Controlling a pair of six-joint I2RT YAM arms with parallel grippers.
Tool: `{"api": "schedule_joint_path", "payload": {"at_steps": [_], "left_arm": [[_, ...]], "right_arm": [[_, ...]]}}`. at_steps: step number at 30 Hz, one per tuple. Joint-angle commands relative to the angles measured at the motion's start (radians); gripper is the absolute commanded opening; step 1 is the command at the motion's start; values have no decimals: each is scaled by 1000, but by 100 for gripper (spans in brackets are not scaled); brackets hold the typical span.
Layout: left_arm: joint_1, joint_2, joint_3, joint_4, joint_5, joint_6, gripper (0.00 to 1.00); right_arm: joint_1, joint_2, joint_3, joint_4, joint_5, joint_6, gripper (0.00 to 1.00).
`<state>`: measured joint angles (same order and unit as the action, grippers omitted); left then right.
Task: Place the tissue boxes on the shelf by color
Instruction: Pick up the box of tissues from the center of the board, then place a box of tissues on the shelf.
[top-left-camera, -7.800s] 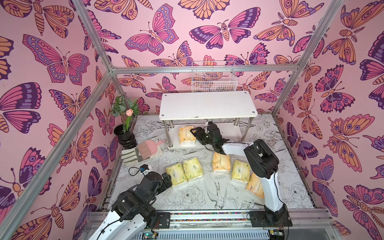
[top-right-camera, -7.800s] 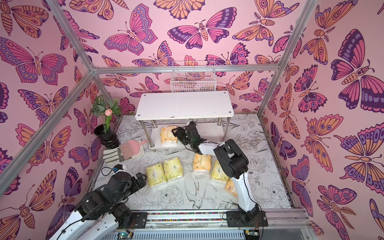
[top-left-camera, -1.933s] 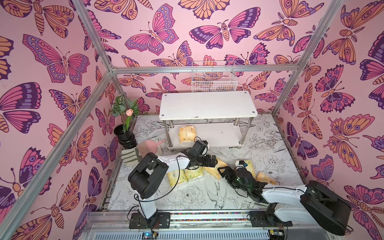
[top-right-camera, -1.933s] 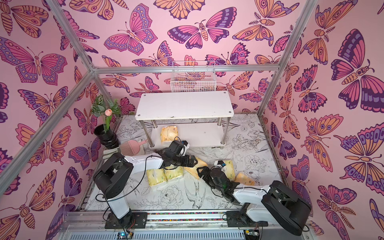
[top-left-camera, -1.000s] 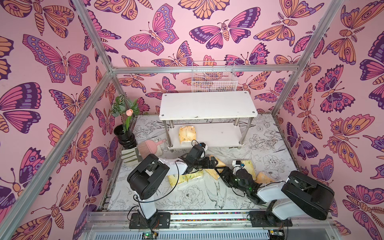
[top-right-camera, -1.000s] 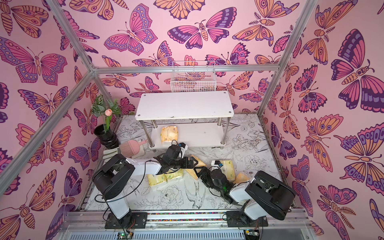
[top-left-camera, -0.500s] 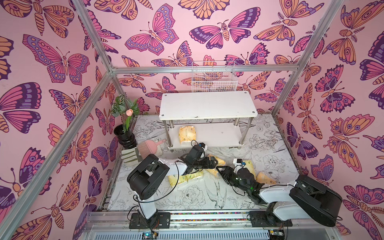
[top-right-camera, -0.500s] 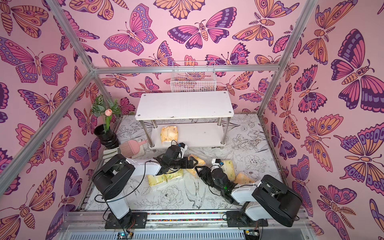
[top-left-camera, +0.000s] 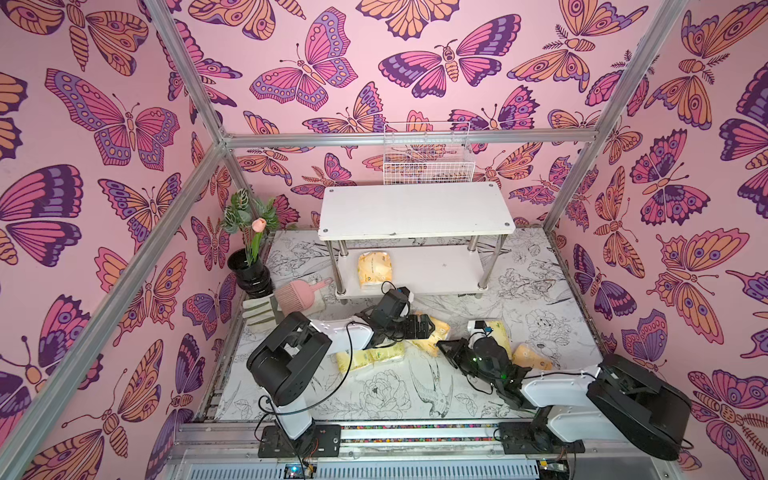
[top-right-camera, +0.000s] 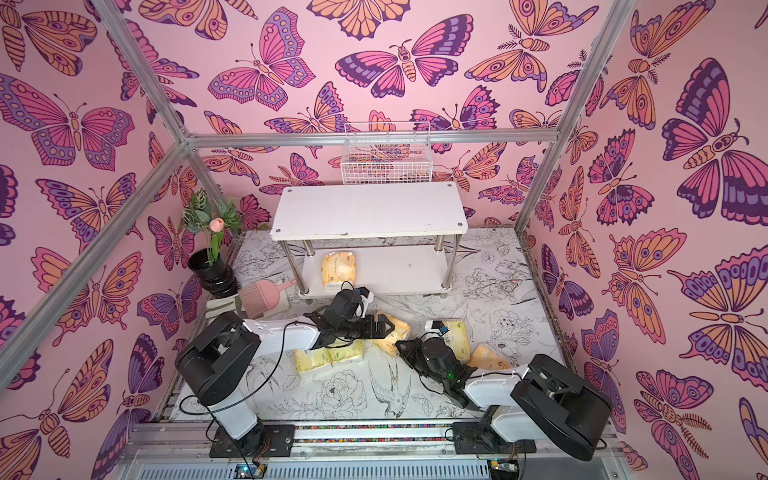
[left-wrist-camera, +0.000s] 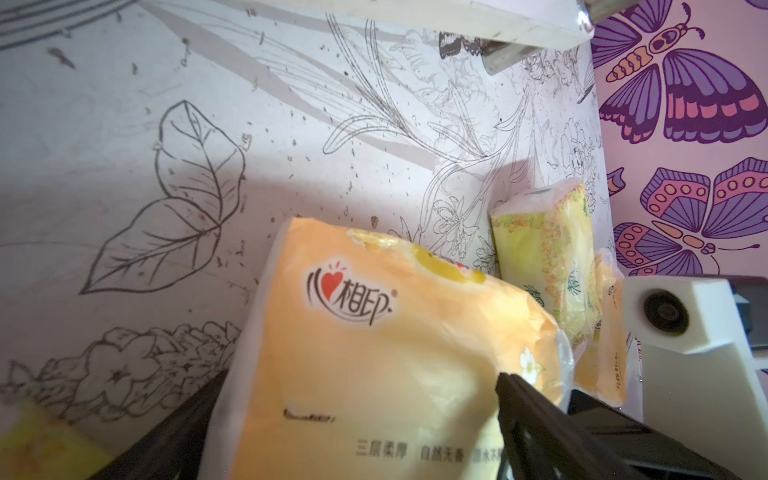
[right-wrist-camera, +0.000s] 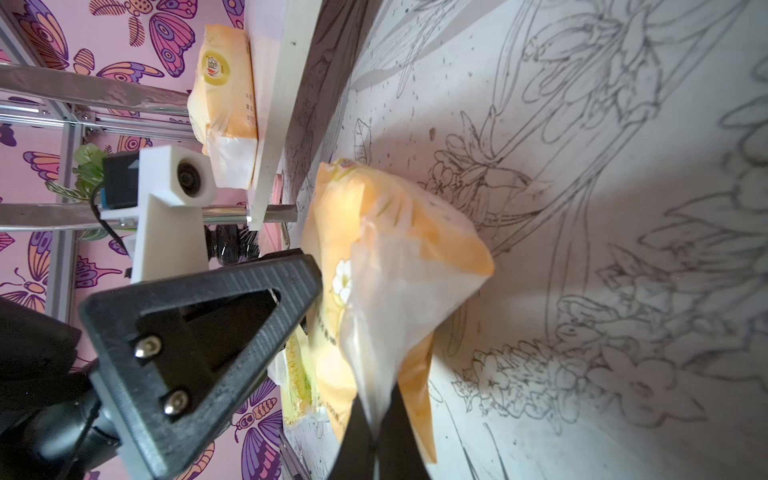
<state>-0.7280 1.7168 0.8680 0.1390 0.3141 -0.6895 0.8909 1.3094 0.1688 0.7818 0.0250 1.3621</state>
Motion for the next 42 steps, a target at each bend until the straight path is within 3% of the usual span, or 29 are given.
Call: {"api": "schedule_joint_path", "payload": {"at_steps": [1, 10, 17, 26, 36, 42], "left_arm": [[-17, -82, 71, -124, 35, 24, 100], [-18, -245, 206, -359, -13, 77, 100], [-17, -414, 204, -510, -183, 118, 100], [-15, -693, 157, -707, -418, 92, 100], [-5, -881, 74, -831, -498, 47, 100], [1, -930, 55, -875, -519, 42, 100]], "right_arm": [[7, -52, -6, -31, 6, 15, 0], [6, -343, -9, -322, 71, 18, 0], [7, -485, -2, -433, 125, 47, 0], [7, -348, 82, -309, 147, 49, 0], [6, -256, 270, -277, 153, -5, 0], [-6, -212, 349, -271, 235, -52, 0]]}}
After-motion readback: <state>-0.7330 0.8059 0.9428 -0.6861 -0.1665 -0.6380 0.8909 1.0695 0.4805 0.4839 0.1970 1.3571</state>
